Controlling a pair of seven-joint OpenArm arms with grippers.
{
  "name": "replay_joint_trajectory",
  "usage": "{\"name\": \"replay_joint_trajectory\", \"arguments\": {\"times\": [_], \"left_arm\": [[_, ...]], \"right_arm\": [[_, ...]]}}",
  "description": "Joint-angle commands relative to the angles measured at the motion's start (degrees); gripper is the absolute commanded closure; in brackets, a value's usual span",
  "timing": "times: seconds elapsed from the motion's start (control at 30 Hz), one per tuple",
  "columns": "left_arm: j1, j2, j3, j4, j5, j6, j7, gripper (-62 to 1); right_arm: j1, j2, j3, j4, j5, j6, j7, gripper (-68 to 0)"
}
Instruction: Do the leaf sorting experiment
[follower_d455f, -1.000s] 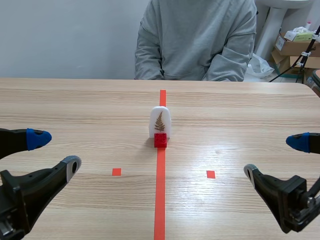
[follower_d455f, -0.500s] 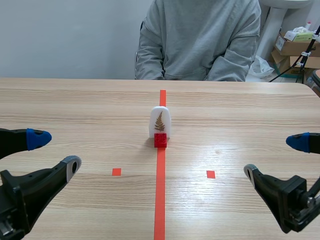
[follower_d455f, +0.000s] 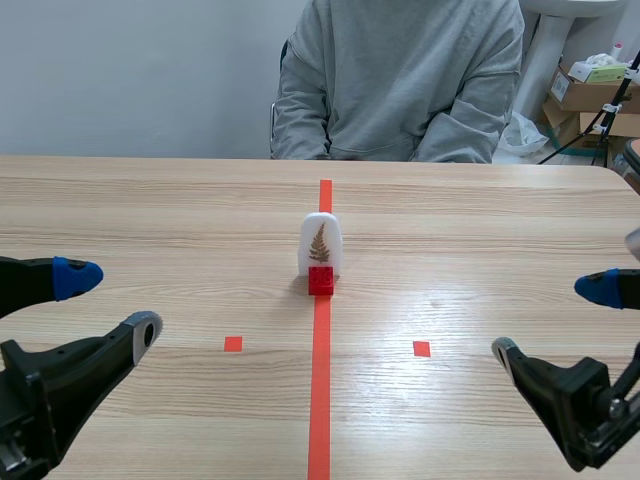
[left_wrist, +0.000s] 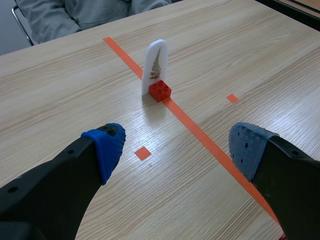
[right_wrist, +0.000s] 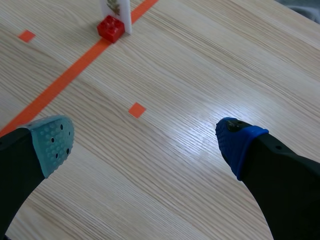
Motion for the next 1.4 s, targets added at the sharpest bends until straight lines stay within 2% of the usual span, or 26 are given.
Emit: {"name": "replay_joint_trajectory", "arguments": {"times": [0.0,0.1,0.23,0.4,0.63,0.7,0.87,1.03,1.2,1.37], "left_arm": [[-0.17,0.31,-0.2,1.22,-0.52,-0.15,-0.85,-45.4],[-0.17,0.31,-0.2,1.22,-0.52,-0.15,-0.61,-45.4],[-0.17,0.31,-0.2,1.22,-0.52,-0.15,0.33,-45.4],[-0.17,0.98,-0.22,1.22,-0.5,-0.13,0.57,-45.4],[-0.17,2.95,-0.22,1.2,-0.31,-0.13,0.55,-45.4],[-0.17,3.02,-0.22,1.2,-0.31,-0.13,0.57,-45.4],[-0.17,3.02,-0.22,1.2,-0.31,-0.13,1.79,-45.4],[-0.17,3.15,-0.22,1.2,-0.31,-0.13,1.92,-45.4],[-0.17,3.15,-0.22,1.2,-0.31,-0.13,1.95,-45.4],[-0.17,3.15,-0.22,1.2,-0.31,-0.13,2.03,-45.4]], "right_arm": [[3.52,0.0,0.42,0.52,-0.33,-0.15,-0.94,-57.8],[8.68,0.26,0.22,-0.63,-0.92,0.11,-4.83,-57.8],[16.7,2.51,-3.39,-4.61,-0.92,0.24,-6.38,-57.8],[28.3,4.92,-11.91,-13.22,-0.94,0.31,-6.78,-57.8],[46.56,3.91,-25.42,-27.61,-1.36,1.29,-5.66,-57.8],[51.49,2.69,-29.0,-32.5,-1.49,2.89,-4.68,-57.8],[62.18,-2.8,-37.0,-44.52,-3.96,4.83,-1.31,-57.8],[69.24,-9.49,-43.04,-53.4,-7.02,5.03,1.75,-57.8],[73.37,-15.82,-46.58,-60.83,-9.22,4.96,3.98,-57.8],[74.79,-19.93,-46.99,-66.95,-11.82,4.5,6.78,-57.8]]}}
